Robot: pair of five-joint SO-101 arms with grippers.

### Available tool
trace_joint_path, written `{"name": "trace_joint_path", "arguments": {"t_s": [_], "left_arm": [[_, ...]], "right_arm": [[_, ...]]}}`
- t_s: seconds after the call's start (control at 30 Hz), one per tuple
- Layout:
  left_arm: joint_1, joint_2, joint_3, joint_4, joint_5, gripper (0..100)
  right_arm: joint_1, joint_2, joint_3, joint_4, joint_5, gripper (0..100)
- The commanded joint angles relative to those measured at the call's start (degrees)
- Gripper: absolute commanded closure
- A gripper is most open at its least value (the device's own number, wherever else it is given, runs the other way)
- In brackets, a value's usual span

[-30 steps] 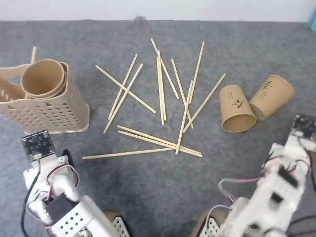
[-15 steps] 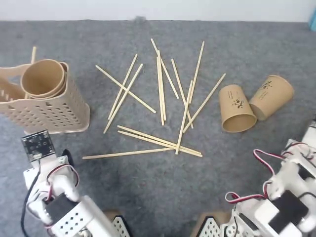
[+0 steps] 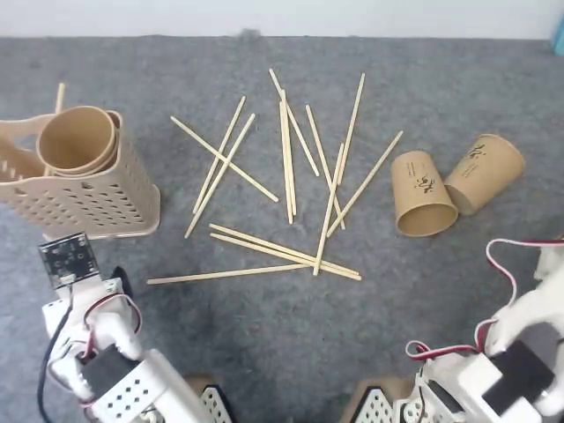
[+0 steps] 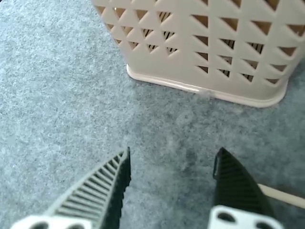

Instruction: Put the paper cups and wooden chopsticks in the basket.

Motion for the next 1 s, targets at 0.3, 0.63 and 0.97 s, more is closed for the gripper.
{"name": "trace_joint_path", "arguments": {"t_s": [0.3, 0.63, 0.97], "left_arm": [[0.4, -0.6, -0.4, -1.6, -0.4, 73], [0.2, -0.6, -0.4, -1.3, -0.4, 73], [0.3, -0.6, -0.4, -1.3, -0.4, 73]], "right_arm": [[0.3, -0.4, -16.8, 30.5, 21.2, 99.0], [0.7, 6.1, -16.8, 31.0, 24.3, 89.4], [0.9, -7.3, -16.9, 34.9, 30.6, 72.3]]}}
